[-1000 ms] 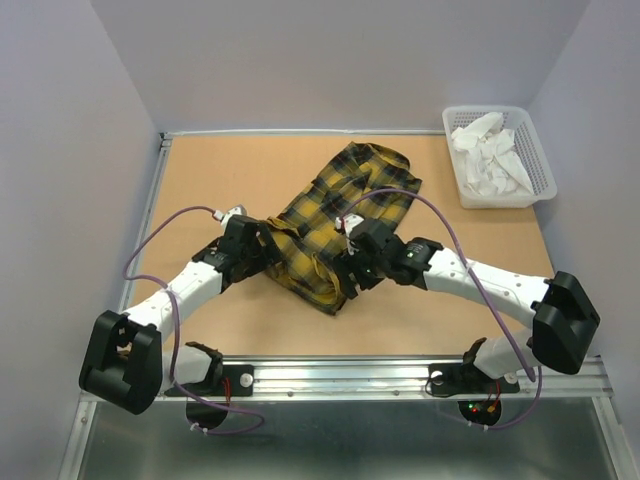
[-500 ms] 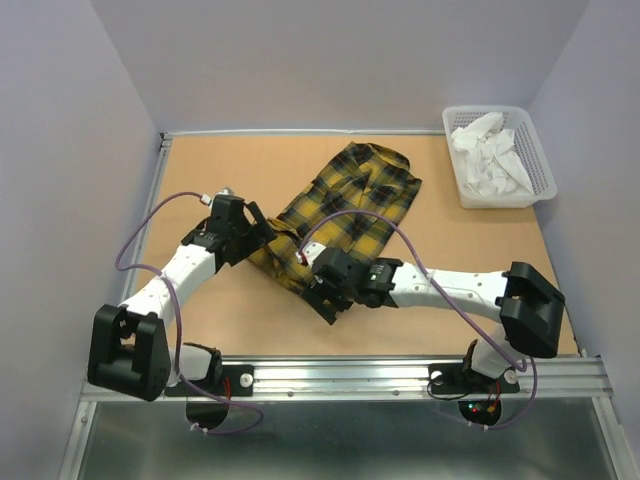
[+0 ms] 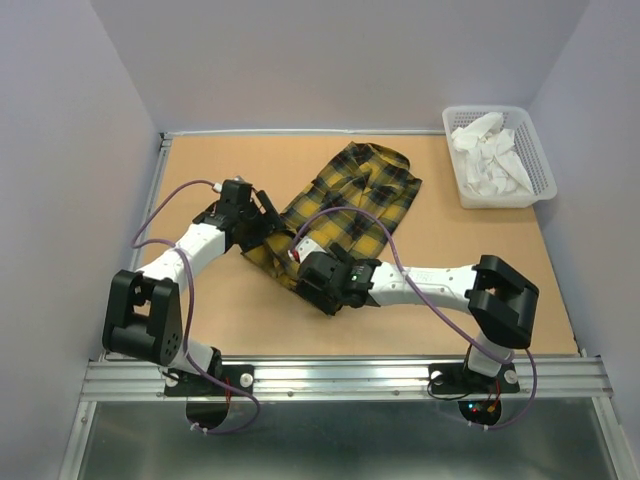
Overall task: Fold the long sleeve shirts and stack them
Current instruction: Fold the shirt
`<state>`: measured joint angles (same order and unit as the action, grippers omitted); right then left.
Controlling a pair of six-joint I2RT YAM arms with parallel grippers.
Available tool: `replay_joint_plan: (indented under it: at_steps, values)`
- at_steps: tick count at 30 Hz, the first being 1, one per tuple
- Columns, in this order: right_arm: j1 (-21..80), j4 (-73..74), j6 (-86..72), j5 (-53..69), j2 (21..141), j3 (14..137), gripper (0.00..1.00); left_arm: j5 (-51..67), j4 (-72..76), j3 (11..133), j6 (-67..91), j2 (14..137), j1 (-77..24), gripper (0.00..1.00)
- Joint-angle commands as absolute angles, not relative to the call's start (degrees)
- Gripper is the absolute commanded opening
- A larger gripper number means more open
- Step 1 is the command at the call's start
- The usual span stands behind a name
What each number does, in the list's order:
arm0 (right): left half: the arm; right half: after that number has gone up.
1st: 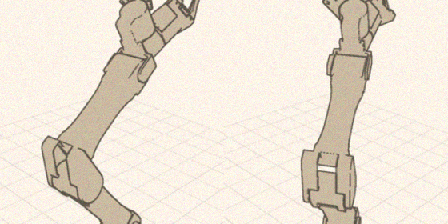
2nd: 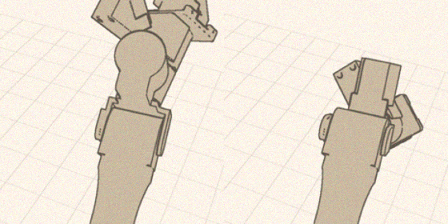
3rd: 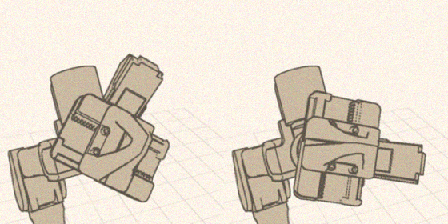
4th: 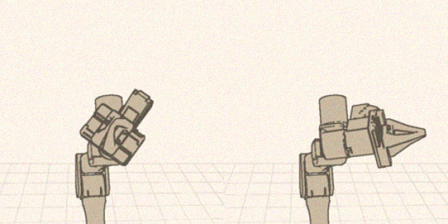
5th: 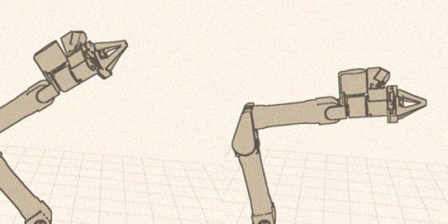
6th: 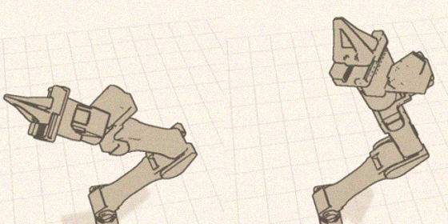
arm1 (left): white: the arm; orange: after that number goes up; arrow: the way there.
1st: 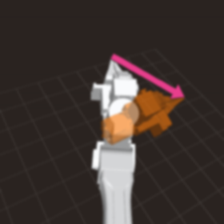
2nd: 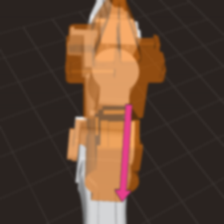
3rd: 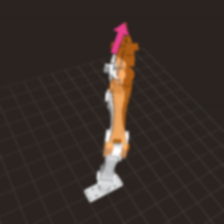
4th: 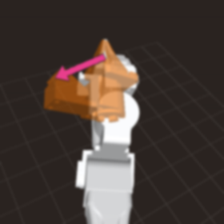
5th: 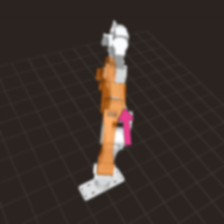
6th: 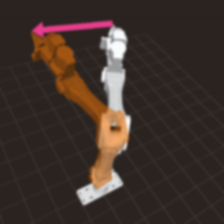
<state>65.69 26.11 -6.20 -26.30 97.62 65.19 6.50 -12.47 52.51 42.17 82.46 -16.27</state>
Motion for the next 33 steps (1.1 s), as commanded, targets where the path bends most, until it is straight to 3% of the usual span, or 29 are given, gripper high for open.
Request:
replay_joint_plan:
  at_steps: [1,9,26,33]
  values:
    - [65.92,23.82,-5.54,-34.36,98.35,68.64,0.97,8.26,-11.25,55.54,42.54,83.05,-16.0,0.86]
    - [60.3,23.56,-6.33,-33.41,96.51,68.12,0.97,11.77,-10.99,59.23,43.33,88.06,-16.61,0.81]
    - [34.03,22.5,-12.47,-9.51,92.73,66.0,0.96,18.72,-10.64,77.77,47.81,103.26,-17.05,0.8]
    - [28.74,22.5,-13.65,-5.99,91.24,67.67,0.96,20.39,-9.49,85.68,51.77,108.8,-18.1,0.81]
